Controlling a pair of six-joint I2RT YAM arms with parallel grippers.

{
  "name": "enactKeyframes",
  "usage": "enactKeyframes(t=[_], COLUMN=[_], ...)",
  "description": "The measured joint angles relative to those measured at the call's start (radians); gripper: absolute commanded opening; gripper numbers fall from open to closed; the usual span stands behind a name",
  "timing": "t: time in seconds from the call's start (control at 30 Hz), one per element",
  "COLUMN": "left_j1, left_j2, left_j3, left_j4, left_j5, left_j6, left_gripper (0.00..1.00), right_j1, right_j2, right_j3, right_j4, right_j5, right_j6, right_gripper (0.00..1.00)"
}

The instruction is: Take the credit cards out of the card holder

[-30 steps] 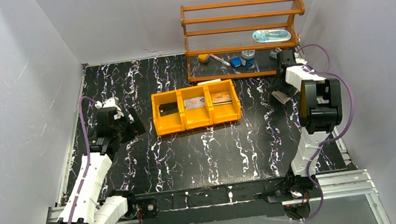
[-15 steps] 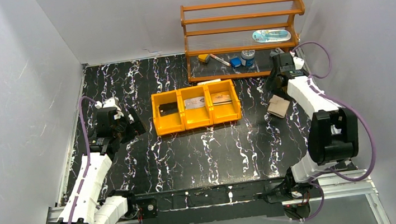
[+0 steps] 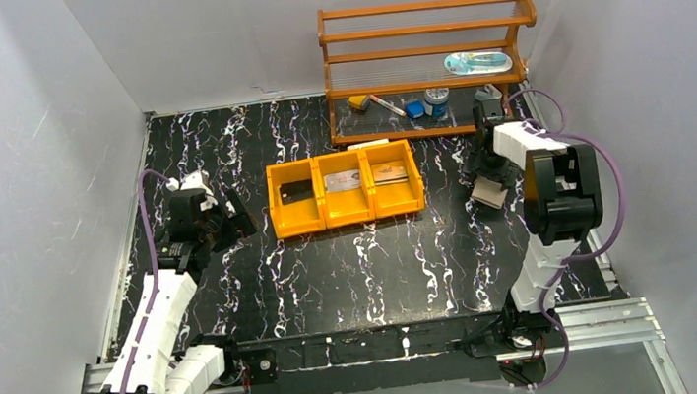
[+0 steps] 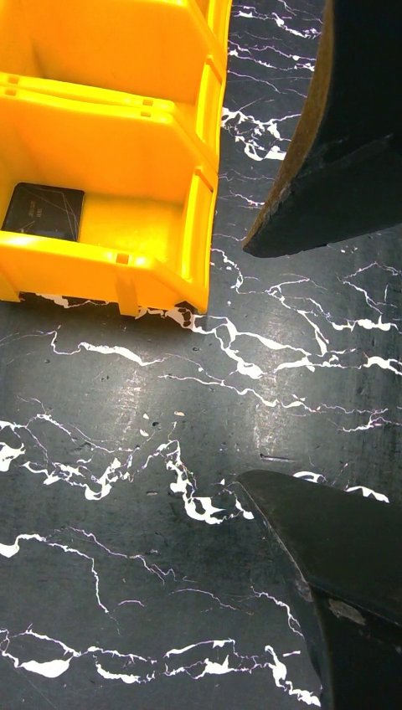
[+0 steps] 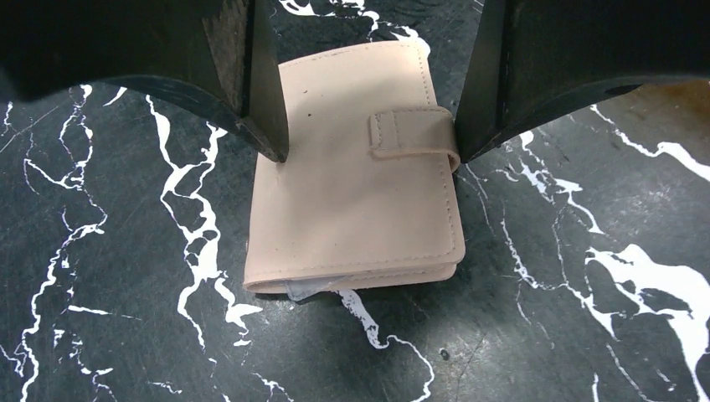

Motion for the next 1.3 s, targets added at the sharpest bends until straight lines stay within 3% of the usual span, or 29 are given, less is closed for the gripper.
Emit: enactKeyframes(t=[0.2,0.33,0.47,0.63,0.77,0.97,1.1,1.13,1.2,1.3], left_j1=[0.000,0.000,0.000,0.000,0.000,0.000,0.000,0.000,0.000,0.000], left_j2=[-0.002,-0.002,-0.002,-0.001,-0.001,-0.001,0.000,0.002,0.003,0.004], left_j3=[0.000,0.000,0.000,0.000,0.000,0.000,0.000,0.000,0.000,0.000], left_j4=[0.000,0.000,0.000,0.000,0.000,0.000,0.000,0.000,0.000,0.000], left_j5=[0.000,0.000,0.002,0.008,0.011,0.016,0.021,0.023,0.027,0.031], left_j6=[0.000,0.000,0.000,0.000,0.000,0.000,0.000,0.000,0.000,0.000], left_gripper=[0.98,0.98,0.98,0.98,0.98,0.98,0.98,0.98,0.98,0.98], right_j1=[0.000,0.011,0.048,0.194,0.286,0.287,0.290,0.291,0.294,0.307], right_j2=[-0.031,-0.168,-0.319,-0.425,-0.507,-0.684,-0.681,-0.676,-0.673,-0.673], right_j3=[-0.031,-0.151,-0.283,-0.399,-0.428,-0.433,-0.434,-0.436,-0.446,-0.451], right_j4=[0.003,0.007,0.012,0.019,-0.005,-0.002,-0.013,-0.016,-0.017,-0.031], right_j5=[-0.035,-0.111,-0.223,-0.305,-0.333,-0.386,-0.412,-0.420,-0.440,-0.436], right_j6=[-0.012,-0.004,0.021,0.086,0.125,0.128,0.109,0.104,0.098,0.097], right_gripper=[0.64,0.53,0.53,0.51,0.41,0.34,0.27,0.29,0.50,0.67])
